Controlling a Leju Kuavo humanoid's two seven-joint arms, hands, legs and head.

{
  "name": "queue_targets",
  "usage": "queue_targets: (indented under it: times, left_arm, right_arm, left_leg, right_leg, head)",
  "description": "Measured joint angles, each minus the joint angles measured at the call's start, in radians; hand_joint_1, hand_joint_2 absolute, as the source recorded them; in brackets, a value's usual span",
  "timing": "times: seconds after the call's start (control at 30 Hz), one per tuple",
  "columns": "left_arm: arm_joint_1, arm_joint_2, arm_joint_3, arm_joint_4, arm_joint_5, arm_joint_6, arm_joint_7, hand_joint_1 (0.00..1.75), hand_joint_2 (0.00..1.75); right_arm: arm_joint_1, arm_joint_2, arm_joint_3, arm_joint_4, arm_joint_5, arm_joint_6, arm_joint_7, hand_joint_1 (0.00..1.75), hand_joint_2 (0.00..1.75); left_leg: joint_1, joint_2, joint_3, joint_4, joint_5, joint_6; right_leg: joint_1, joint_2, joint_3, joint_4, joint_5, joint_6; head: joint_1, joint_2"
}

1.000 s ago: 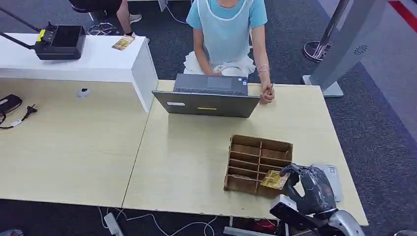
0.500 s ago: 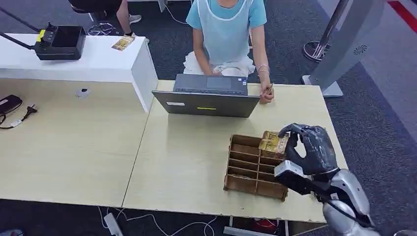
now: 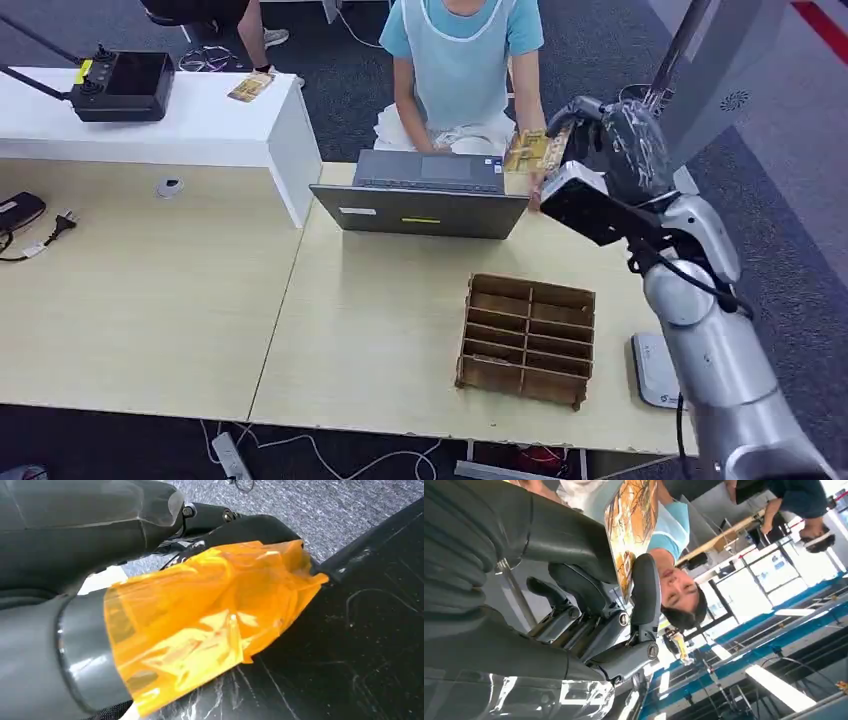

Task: Pass the card to the sensor for recognition and then transmit it.

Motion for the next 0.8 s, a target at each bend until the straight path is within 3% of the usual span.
queue_targets:
  times: [0.23, 0.47, 0.8]
  left_arm:
    - [-0.011, 0.001, -0.039, 0.0, 0.0, -0.021, -0.006, 0.0, 0.0]
    - [-0.02, 0.005, -0.084, 0.0, 0.0, -0.044, -0.007, 0.0, 0.0]
    - [-0.022, 0.009, -0.113, 0.0, 0.0, -0.053, -0.007, 0.0, 0.0]
  right_arm:
    - [-0.221, 0.104, 0.052, 0.233, 0.037, 0.033, 0.084, 1.75, 1.75]
    - [-0.362, 0.205, 0.105, 0.53, 0.159, -0.005, 0.205, 1.75, 1.75]
    - [-0.503, 0.253, 0.108, 0.849, 0.259, -0.06, 0.282, 1.75, 1.75]
  left_leg:
    - [0.0, 0.0, 0.0, 0.0, 0.0, 0.0]
    - [0.0, -0.001, 0.0, 0.0, 0.001, 0.0]
    - [0.0, -0.002, 0.0, 0.0, 0.001, 0.0]
  right_leg:
    - [0.0, -0.001, 0.0, 0.0, 0.0, 0.0]
    - [0.0, -0.001, 0.0, 0.0, 0.0, 0.0]
    - [0.0, -0.002, 0.0, 0.0, 0.0, 0.0]
  head:
    - [0.0, 0.0]
    - [0.0, 0.0]
    - [0.0, 0.0]
